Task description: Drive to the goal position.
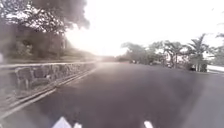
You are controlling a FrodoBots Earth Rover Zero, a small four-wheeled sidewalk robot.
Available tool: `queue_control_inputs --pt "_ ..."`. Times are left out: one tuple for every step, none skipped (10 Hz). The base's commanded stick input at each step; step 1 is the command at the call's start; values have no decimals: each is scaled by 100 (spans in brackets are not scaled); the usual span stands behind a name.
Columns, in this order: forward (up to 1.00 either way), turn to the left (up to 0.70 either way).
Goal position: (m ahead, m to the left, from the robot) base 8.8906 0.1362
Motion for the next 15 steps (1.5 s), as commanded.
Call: queue_control_inputs --pt "70 0" --pt "70 0" --pt "70 0" --pt "70 0" --pt "70 0" --pt "70 0" --pt "70 0" --pt "70 0" --pt "70 0" --pt "70 0" --pt "70 0" --pt "70 0" --pt "70 0" --pt "70 0" --pt "70 0"
